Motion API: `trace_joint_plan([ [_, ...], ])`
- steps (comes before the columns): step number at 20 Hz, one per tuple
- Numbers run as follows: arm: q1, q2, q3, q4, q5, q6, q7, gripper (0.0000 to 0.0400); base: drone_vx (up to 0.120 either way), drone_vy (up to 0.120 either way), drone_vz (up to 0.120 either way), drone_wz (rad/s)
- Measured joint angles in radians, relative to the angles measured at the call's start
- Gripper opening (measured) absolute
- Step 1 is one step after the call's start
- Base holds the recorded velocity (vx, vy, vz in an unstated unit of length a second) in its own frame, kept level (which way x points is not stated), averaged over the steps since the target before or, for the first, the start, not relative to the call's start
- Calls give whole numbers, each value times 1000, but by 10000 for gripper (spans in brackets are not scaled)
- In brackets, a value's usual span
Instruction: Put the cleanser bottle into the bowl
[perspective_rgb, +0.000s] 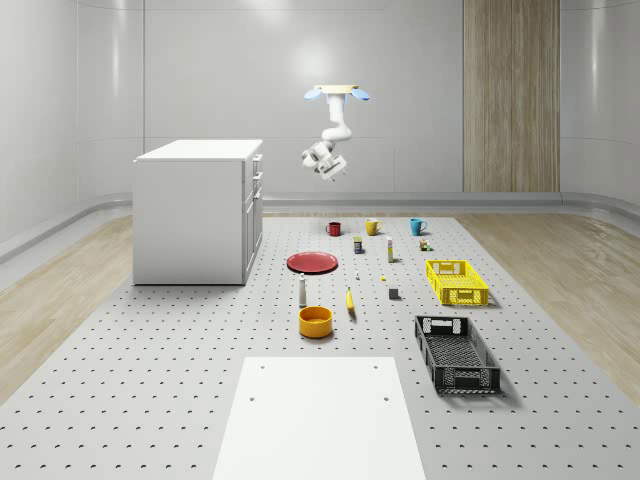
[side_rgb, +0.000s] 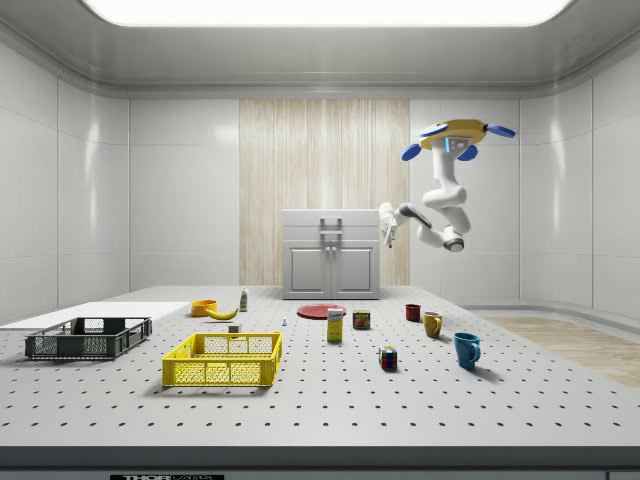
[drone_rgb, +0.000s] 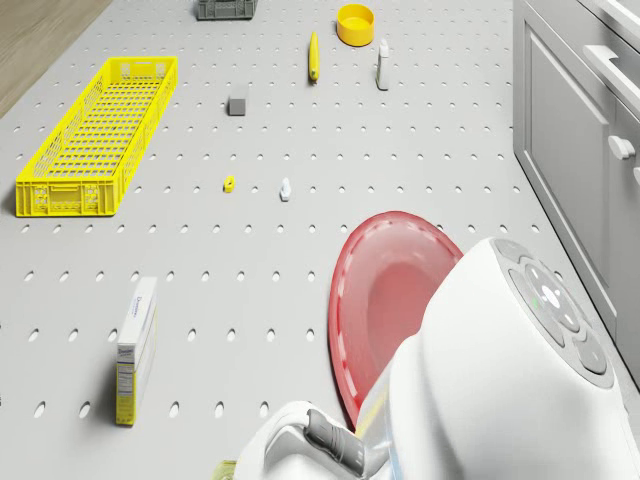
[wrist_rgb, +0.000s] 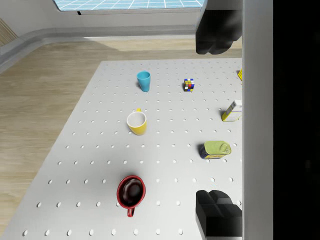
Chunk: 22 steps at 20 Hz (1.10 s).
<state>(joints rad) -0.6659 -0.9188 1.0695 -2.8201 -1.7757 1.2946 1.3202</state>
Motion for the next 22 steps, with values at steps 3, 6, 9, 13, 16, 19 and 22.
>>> trace_joint_plan([
  [3,-131,-36,70,-44,-112,-61,89,400,120,0,0,0],
  [6,-222,-67,115,-64,-170,-101,149,400,120,0,-120,0],
  [9,-282,-93,144,-72,-196,-122,188,400,120,0,-120,0],
  [13,-331,-122,168,-75,-207,-129,221,400,120,0,-120,0],
  [16,-353,-142,181,-76,-207,-126,237,400,120,-80,-120,0],
  [19,-368,-160,191,-76,-202,-117,249,400,120,-120,-120,0],
  [22,-380,-177,199,-75,-195,-107,259,400,120,-13,-120,0],
])
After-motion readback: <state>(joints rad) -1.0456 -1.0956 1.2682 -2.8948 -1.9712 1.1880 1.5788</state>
